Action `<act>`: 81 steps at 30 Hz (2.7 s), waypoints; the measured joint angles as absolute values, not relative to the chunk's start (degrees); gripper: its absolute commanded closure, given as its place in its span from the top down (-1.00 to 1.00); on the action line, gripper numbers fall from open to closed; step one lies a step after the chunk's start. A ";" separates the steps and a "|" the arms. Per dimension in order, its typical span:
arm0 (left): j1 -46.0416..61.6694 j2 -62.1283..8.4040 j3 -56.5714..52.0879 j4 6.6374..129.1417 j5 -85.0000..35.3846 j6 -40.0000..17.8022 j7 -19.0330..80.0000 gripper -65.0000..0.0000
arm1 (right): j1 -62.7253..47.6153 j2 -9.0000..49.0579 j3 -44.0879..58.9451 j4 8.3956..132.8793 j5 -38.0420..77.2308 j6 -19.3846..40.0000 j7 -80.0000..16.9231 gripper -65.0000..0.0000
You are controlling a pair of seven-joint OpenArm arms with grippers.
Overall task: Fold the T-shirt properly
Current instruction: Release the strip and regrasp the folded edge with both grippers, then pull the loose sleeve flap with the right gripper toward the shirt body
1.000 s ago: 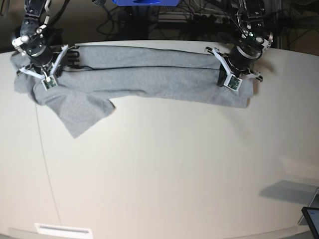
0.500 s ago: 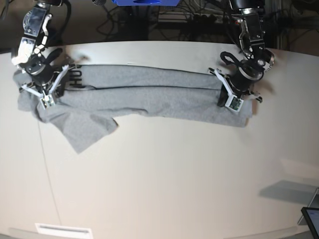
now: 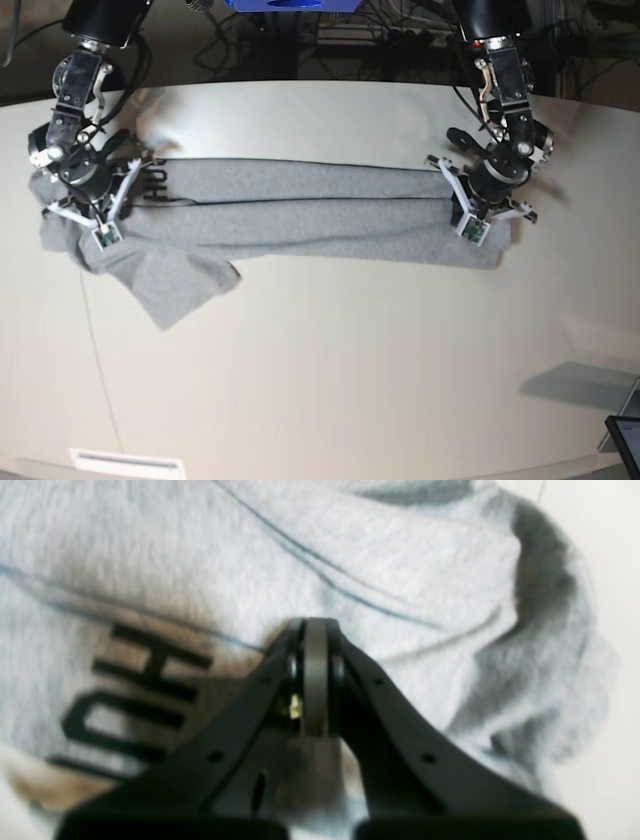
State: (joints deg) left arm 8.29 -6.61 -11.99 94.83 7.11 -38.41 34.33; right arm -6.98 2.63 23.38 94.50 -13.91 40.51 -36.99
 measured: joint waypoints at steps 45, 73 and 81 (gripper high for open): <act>12.10 -4.80 -18.98 112.03 7.70 -38.94 44.60 -1.00 | 25.08 5.69 9.30 79.53 7.84 40.05 -70.28 0.71; 13.63 -4.84 -18.83 112.03 7.44 -39.05 44.56 -1.00 | 33.01 7.75 9.23 49.21 7.35 39.88 -53.93 0.71; 13.54 -5.10 -18.87 112.03 7.49 -39.05 44.56 -1.00 | 33.17 9.30 8.97 47.83 7.79 40.07 -51.86 0.71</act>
